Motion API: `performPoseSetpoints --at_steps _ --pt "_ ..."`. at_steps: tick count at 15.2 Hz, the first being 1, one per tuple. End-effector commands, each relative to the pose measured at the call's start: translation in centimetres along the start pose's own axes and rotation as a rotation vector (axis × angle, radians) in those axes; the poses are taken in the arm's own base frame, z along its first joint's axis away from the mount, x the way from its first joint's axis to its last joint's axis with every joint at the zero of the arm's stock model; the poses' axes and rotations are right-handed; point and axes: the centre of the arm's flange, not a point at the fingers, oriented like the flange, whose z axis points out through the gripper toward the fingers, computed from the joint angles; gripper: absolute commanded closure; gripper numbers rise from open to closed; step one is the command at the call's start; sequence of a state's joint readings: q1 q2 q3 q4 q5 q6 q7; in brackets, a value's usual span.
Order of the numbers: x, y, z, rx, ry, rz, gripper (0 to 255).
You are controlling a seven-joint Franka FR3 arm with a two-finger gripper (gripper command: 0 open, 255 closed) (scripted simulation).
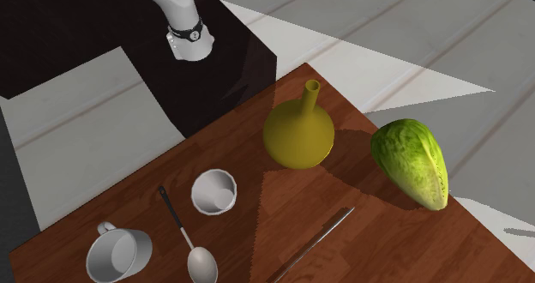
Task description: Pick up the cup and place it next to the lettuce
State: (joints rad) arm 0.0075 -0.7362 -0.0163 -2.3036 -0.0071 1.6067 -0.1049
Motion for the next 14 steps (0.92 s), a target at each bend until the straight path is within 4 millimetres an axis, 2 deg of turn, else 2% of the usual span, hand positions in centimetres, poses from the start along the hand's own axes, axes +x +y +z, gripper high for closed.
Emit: performPoseSetpoints --at_steps 1,14 --pt "0.0 0.0 0.0 0.0 0.0 0.0 0" --pt "11.3 7.8 9.5 -0.06 0.001 0.014 0"
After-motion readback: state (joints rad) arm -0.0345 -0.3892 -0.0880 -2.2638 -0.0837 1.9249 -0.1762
